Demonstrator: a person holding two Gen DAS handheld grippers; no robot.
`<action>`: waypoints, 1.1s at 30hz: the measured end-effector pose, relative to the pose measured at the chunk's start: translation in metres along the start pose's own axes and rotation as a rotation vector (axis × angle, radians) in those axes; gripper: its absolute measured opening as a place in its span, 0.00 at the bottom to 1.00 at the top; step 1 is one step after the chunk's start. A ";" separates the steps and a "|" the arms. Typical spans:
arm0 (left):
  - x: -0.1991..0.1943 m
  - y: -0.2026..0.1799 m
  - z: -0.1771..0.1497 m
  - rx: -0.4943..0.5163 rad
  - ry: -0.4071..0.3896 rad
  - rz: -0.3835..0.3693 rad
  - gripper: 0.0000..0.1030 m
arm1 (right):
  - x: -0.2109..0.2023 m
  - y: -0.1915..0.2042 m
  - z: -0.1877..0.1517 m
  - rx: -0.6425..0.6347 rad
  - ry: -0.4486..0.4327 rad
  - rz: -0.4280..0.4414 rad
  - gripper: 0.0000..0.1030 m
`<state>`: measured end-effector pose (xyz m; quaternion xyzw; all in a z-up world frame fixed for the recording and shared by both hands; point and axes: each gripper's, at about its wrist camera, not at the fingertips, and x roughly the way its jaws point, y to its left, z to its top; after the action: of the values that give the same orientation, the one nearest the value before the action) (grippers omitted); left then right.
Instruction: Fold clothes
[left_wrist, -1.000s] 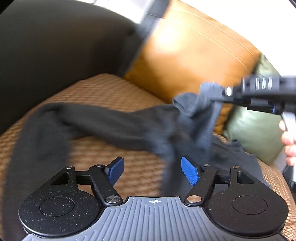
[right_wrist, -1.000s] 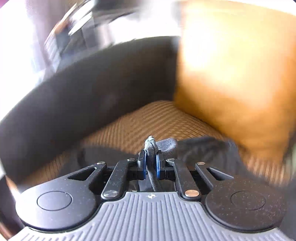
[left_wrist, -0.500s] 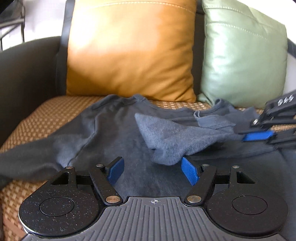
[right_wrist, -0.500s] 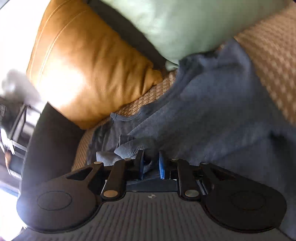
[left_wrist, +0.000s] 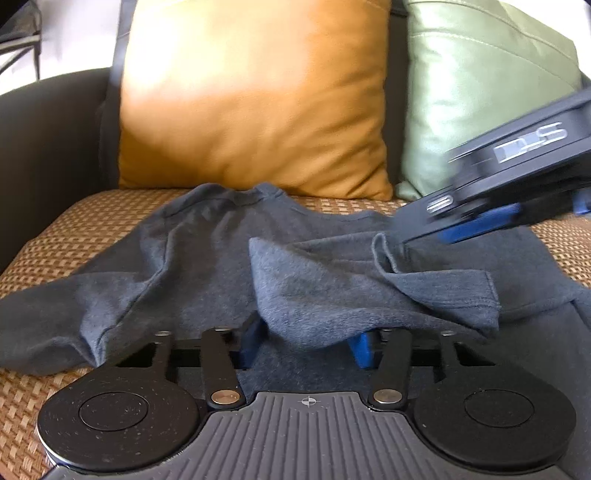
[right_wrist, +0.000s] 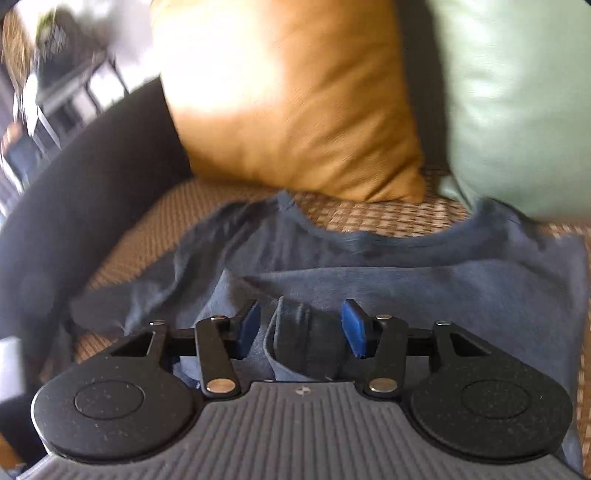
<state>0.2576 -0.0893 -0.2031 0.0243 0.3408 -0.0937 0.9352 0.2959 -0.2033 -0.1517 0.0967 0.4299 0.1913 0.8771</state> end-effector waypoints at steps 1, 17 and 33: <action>0.000 -0.001 0.000 0.013 -0.001 -0.004 0.28 | 0.007 0.007 0.001 -0.034 0.021 -0.019 0.54; -0.005 0.001 -0.004 0.069 0.027 -0.006 0.38 | -0.021 -0.082 -0.035 0.230 0.045 -0.241 0.13; -0.239 0.195 -0.090 -0.360 0.052 0.243 0.85 | -0.065 0.146 -0.075 -0.182 0.049 0.300 0.46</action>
<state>0.0589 0.1496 -0.1226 -0.0998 0.3704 0.0825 0.9198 0.1633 -0.0980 -0.1023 0.0753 0.4130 0.3604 0.8330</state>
